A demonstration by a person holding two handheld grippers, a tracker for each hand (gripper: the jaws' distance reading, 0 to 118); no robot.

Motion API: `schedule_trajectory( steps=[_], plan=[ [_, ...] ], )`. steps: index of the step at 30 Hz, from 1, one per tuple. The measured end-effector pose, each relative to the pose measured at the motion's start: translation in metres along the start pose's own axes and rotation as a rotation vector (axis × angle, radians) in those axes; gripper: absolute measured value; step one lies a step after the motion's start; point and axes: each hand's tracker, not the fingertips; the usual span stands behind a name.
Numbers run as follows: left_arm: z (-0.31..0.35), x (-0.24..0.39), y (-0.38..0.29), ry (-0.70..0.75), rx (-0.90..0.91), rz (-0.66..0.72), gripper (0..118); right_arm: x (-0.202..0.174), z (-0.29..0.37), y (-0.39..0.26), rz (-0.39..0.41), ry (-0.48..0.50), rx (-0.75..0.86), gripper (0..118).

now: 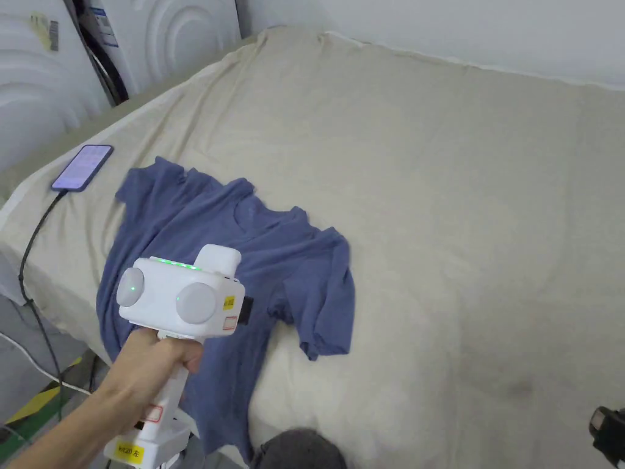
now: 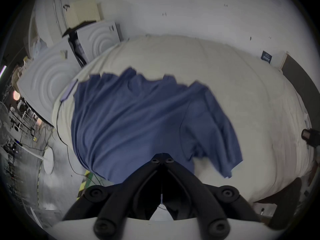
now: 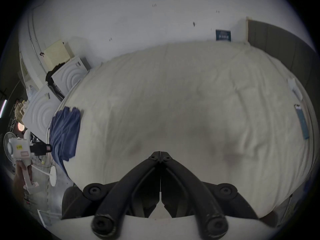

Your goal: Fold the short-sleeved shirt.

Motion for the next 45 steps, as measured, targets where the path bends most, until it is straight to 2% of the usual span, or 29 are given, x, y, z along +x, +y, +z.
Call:
schedule_trajectory(
  steps=[1, 2, 3, 5, 11, 12, 14, 15, 16, 17, 18, 19, 20, 22, 24, 31, 36, 41, 45],
  plan=[
    [-0.005, 0.002, 0.001, 0.008, -0.002, 0.006, 75, 0.0, -0.007, -0.004, 0.006, 0.0, -0.03, 0],
    [-0.011, 0.005, 0.002, 0.021, -0.013, 0.023, 117, -0.002, -0.009, -0.009, 0.002, -0.016, -0.043, 0],
    [-0.033, -0.01, 0.008, -0.002, -0.059, 0.049, 118, -0.004, -0.009, -0.013, -0.002, -0.007, -0.052, 0],
    [-0.04, -0.013, 0.013, -0.014, -0.006, 0.059, 116, -0.005, -0.012, -0.018, 0.001, 0.001, -0.074, 0],
    [-0.078, -0.006, 0.016, 0.069, -0.015, -0.016, 116, -0.012, -0.014, -0.022, 0.017, -0.005, -0.096, 0],
    [-0.084, -0.006, 0.014, 0.086, -0.025, -0.019, 115, -0.014, -0.012, -0.023, 0.026, -0.008, -0.093, 0],
    [-0.083, -0.016, 0.014, 0.008, 0.002, 0.037, 111, -0.014, -0.01, -0.025, 0.055, -0.015, -0.087, 0],
    [-0.073, -0.015, 0.013, -0.001, 0.027, 0.078, 100, -0.014, -0.008, -0.026, 0.063, -0.02, -0.082, 0],
    [-0.065, -0.017, 0.015, -0.045, 0.071, 0.116, 72, -0.015, -0.007, -0.027, 0.07, -0.022, -0.079, 0],
    [-0.062, -0.017, 0.017, -0.021, 0.074, 0.129, 29, -0.015, -0.005, -0.028, 0.077, -0.021, -0.078, 0],
    [-0.062, -0.016, 0.019, 0.022, 0.073, 0.107, 5, -0.016, -0.005, -0.029, 0.082, -0.022, -0.08, 0],
    [-0.054, -0.015, 0.018, 0.062, 0.101, 0.083, 5, -0.016, -0.004, -0.03, 0.087, -0.019, -0.084, 0],
    [-0.055, -0.016, 0.021, 0.016, 0.06, 0.06, 5, -0.016, -0.002, -0.031, 0.092, -0.013, -0.085, 0],
    [-0.049, -0.018, 0.024, -0.03, 0.05, 0.146, 5, -0.015, 0.003, -0.033, 0.1, -0.014, -0.075, 0],
    [-0.033, -0.011, 0.029, -0.068, 0.038, 0.159, 5, -0.014, 0.009, -0.033, 0.106, -0.019, -0.055, 0],
    [0.009, 0.073, 0.082, -0.125, 0.113, -0.021, 5, 0.013, 0.033, -0.035, 0.03, -0.018, 0.016, 0],
    [0.005, 0.196, 0.13, -0.173, 0.149, -0.164, 5, 0.043, 0.054, -0.034, -0.027, -0.042, 0.071, 0],
    [-0.001, 0.377, 0.156, -0.387, 0.182, -0.353, 5, 0.084, 0.076, -0.029, -0.111, -0.113, 0.131, 0],
    [0.0, 0.532, 0.159, -0.56, 0.212, -0.468, 5, 0.108, 0.086, -0.03, -0.076, -0.257, 0.176, 0]
  ],
)
